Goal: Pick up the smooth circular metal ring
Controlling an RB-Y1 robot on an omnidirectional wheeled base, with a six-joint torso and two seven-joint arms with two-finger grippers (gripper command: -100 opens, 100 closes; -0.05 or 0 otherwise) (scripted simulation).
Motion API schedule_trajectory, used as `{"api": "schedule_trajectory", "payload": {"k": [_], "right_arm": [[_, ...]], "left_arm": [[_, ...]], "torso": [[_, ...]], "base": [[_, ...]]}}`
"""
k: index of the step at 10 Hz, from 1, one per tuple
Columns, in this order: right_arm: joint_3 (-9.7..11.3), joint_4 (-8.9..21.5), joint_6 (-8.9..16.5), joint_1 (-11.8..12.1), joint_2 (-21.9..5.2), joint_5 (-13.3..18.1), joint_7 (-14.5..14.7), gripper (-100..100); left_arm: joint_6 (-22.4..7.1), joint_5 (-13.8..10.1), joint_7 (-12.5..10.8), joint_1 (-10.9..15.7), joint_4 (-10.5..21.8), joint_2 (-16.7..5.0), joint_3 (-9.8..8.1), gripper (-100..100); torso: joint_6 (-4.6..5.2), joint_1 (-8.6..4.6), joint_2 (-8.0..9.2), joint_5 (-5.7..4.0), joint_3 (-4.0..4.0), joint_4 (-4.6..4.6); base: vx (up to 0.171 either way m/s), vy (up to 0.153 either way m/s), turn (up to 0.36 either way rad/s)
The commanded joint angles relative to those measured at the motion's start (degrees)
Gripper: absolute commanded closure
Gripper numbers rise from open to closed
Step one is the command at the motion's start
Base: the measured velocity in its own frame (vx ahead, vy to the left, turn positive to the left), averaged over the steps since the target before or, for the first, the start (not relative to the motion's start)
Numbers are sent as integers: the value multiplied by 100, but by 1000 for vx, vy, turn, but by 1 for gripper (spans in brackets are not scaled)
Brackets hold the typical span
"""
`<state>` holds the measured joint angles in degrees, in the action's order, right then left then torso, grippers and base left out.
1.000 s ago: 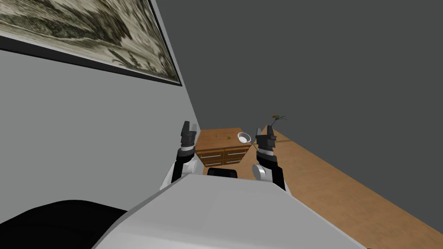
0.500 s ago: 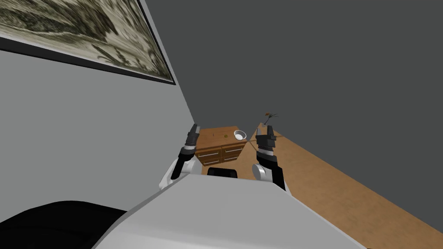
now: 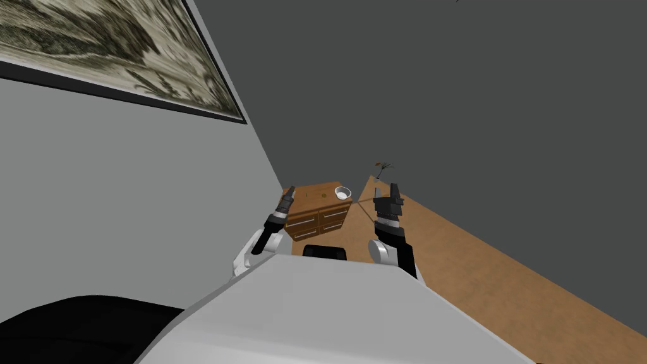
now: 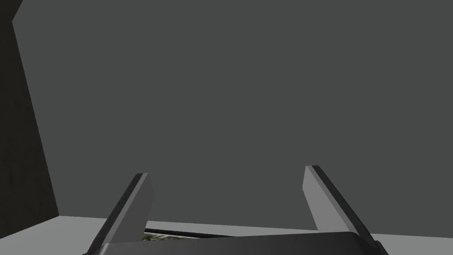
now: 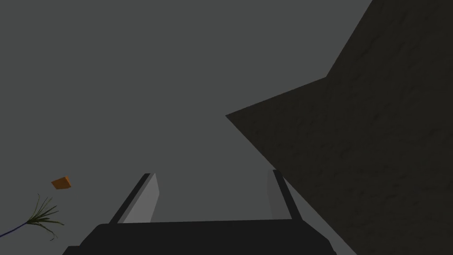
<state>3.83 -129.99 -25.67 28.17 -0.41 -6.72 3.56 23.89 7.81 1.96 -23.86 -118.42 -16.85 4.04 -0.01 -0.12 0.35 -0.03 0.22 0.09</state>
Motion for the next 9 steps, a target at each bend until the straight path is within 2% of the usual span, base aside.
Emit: {"api": "schedule_trajectory", "payload": {"k": [1, 5, 6, 7, 8, 9], "right_arm": [[0, 0, 0, 0, 0, 0, 0, 0], [0, 0, 0, -1, 0, 0, 0, 0], [1, 0, 0, -1, 0, 0, 0, 0], [0, 0, 0, 0, 0, 0, 0, 0], [0, 0, 0, 0, 0, 0, 0, 0], [-1, 0, 0, 1, -1, 0, 0, 0]], "left_arm": [[-235, 15, -89, 64, 181, -232, -4, -100], [-937, 52, -370, 318, 894, -958, 25, -100], [-989, 52, -370, 318, 936, -1005, 25, -100], [-1172, 54, -435, 381, 1138, -1184, 44, -100], [-1181, 54, -435, 381, 1138, -1198, 44, -100], [-1371, 52, -496, 441, 1343, -1392, 69, -100]], "torso": [[0, 0, 0, 0, 0, 0], [2, -8, 5, -2, 2, 1], [2, -16, 7, -3, 3, 1], [-2, -4, 0, -2, 0, 0], [1, 3, -7, 1, -5, -2], [-1, 12, -15, 2, -9, -3]], "base": [[-67, -43, -135], [-103, -77, -228], [-76, -63, -87], [-54, -45, -143], [-35, -24, -83], [-34, -31, -158]]}}
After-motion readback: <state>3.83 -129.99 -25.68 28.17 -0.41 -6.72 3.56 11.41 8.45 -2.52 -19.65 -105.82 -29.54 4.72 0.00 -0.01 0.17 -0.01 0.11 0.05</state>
